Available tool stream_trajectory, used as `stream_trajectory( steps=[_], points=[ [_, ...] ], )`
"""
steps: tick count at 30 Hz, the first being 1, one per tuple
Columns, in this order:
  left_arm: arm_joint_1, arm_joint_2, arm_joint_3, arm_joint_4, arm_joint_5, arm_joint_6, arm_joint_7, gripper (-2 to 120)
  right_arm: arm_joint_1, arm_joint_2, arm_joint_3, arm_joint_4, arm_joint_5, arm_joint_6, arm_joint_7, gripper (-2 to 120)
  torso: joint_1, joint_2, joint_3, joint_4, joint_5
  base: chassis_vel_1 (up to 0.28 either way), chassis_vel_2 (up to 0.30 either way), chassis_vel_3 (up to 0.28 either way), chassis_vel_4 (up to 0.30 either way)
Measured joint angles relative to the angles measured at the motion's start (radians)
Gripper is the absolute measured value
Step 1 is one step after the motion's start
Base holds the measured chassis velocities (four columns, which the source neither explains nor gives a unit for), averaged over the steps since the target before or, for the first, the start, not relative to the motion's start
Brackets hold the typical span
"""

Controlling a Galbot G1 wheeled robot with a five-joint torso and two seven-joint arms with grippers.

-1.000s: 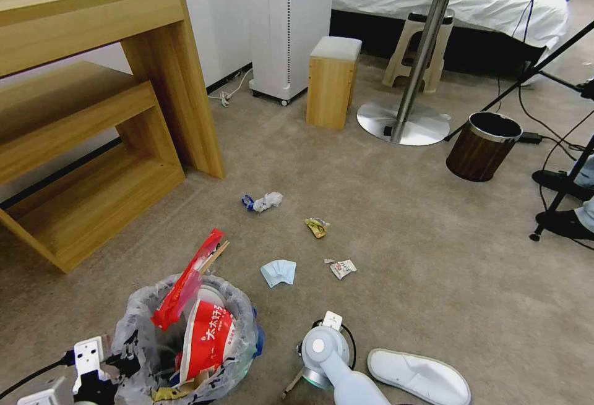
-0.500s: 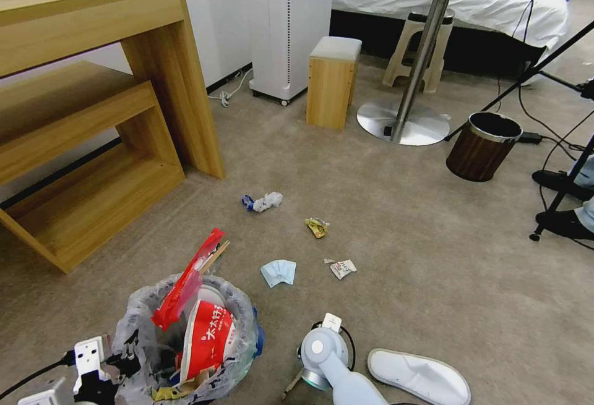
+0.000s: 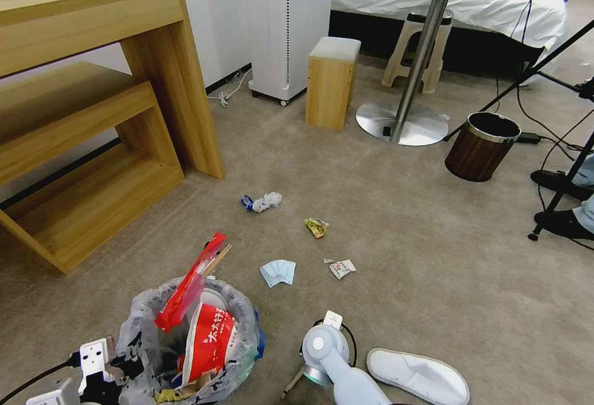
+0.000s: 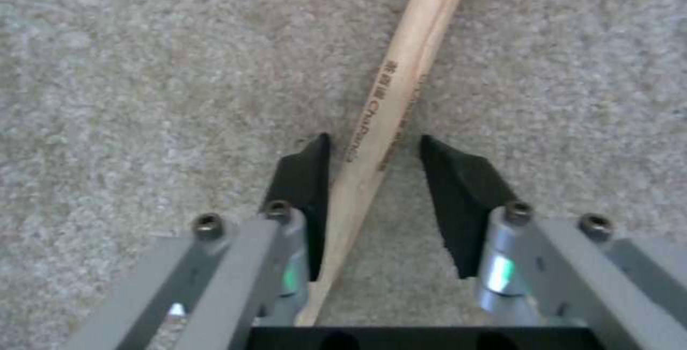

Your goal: Pick up the trash bin and place the garbage on the floor into it.

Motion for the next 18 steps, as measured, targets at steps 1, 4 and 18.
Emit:
stream_trajectory(
  steps=[1, 4, 18],
  points=[
    [0.001, 0.0, 0.0, 0.001, 0.001, -0.001, 0.0, 1, 0.0, 0.0, 0.0, 0.0, -0.001, 0.0, 0.0, 27, 0.0, 0.0, 0.0, 0.0, 0.0, 0.0, 0.0, 0.0, 0.0],
    [0.002, -0.002, 0.001, 0.002, 0.006, -0.005, 0.002, 1, -0.001, 0.0, 0.0, -0.001, -0.004, 0.002, 0.0, 19, 0.0, 0.0, 0.0, 0.0001, 0.0001, 0.0, 0.0, 0.0, 0.0],
    [0.005, 0.0, 0.001, -0.003, 0.013, -0.009, 0.001, 1, -0.001, -0.012, 0.002, 0.024, 0.01, 0.01, -0.001, 0, 0.0, -0.001, 0.0, 0.001, 0.0015, 0.0, 0.0, 0.0, 0.0]
  ],
)
